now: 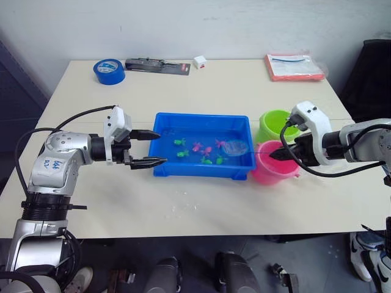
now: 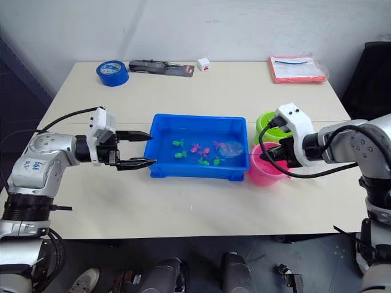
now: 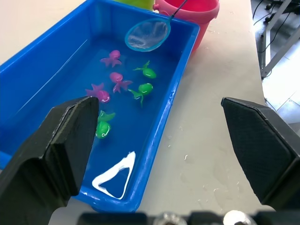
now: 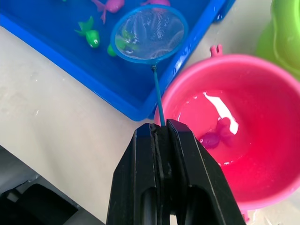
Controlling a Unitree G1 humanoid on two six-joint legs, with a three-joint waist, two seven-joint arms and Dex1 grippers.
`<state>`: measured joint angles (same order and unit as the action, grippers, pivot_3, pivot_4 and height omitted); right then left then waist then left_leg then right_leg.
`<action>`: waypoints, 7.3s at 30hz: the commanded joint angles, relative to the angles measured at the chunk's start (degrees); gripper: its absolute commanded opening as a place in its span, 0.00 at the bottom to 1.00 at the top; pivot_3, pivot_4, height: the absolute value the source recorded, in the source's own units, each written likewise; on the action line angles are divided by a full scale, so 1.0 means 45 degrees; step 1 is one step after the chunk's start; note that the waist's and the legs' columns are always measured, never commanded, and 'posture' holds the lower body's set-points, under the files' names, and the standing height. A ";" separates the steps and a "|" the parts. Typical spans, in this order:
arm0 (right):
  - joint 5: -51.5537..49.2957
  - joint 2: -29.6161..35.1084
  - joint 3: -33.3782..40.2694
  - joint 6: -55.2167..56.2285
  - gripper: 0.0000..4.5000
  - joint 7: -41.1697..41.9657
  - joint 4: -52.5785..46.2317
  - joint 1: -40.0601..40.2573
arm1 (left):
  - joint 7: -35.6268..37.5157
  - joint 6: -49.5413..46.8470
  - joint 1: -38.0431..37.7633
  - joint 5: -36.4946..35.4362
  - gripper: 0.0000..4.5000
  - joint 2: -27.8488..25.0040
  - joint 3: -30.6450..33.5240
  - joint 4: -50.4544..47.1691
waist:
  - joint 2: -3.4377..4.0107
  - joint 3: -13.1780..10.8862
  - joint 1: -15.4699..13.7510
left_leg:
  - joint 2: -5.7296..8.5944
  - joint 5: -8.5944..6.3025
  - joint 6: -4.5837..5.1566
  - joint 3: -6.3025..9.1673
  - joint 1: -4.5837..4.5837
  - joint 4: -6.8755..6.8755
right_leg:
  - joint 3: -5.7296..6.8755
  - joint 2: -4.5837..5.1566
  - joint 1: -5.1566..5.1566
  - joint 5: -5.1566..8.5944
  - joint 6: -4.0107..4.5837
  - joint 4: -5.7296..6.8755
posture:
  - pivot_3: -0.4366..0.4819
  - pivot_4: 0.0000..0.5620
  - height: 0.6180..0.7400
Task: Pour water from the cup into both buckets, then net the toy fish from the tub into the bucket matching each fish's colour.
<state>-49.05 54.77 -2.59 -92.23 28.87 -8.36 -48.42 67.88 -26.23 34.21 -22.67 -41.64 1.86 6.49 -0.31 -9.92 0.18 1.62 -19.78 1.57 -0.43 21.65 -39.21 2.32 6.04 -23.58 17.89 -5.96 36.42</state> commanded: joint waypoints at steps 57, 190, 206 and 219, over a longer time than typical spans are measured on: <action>0.1345 -0.3406 0.3184 0.2321 0.18 -0.2047 -0.3585 0.3021 | -0.0144 0.0538 0.0398 -0.0351 1.00 -0.0439 0.0286 -0.0132 | 0.0002 0.0000 -0.0012 | 0.0041 0.0006 0.0005 0.0095 0.0122 -0.0009 | 0.0114 0.0021 -0.0043 -0.0001 0.0000 -0.0049 | 0.48 0.27 0.98; 1.1136 -0.0877 -0.4895 1.0108 0.18 0.6361 -0.0271 -0.0001 | -0.1568 -0.1457 -0.1405 -0.0288 1.00 -0.1255 0.1167 -0.1547 | 0.0001 0.0001 0.0015 | 0.0099 0.0021 0.0027 0.0056 0.0115 -0.0035 | 0.0153 0.0075 -0.0073 -0.0021 -0.0038 0.0009 | 0.48 0.27 0.98; 1.1911 -0.1636 -0.5200 1.0881 0.18 0.6927 -0.0254 0.0064 | -0.1773 -0.1579 -0.1771 -0.0524 1.00 -0.1383 0.1359 -0.1930 | 0.0000 0.0001 0.0021 | 0.0099 0.0021 0.0027 0.0058 0.0115 -0.0036 | 0.0158 0.0072 -0.0073 -0.0021 -0.0038 0.0009 | 0.48 0.27 0.98; 1.1551 -0.2244 -0.5064 1.0189 0.18 0.7270 -0.0975 0.0291 | -0.1909 -0.1631 -0.2024 -0.0661 1.00 -0.1482 0.1505 -0.2166 | 0.0001 0.0001 0.0018 | 0.0101 0.0021 0.0028 0.0061 0.0116 -0.0039 | 0.0158 0.0073 -0.0072 -0.0021 -0.0038 0.0010 | 0.48 0.27 0.98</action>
<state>3.57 44.72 -26.69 -45.85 60.94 -10.66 -46.78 59.43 -33.60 25.36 -24.55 -47.36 6.79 -1.49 -0.31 -9.92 0.26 2.07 -19.69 1.69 -0.16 22.17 -39.38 3.03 6.37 -23.91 17.80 -6.13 36.47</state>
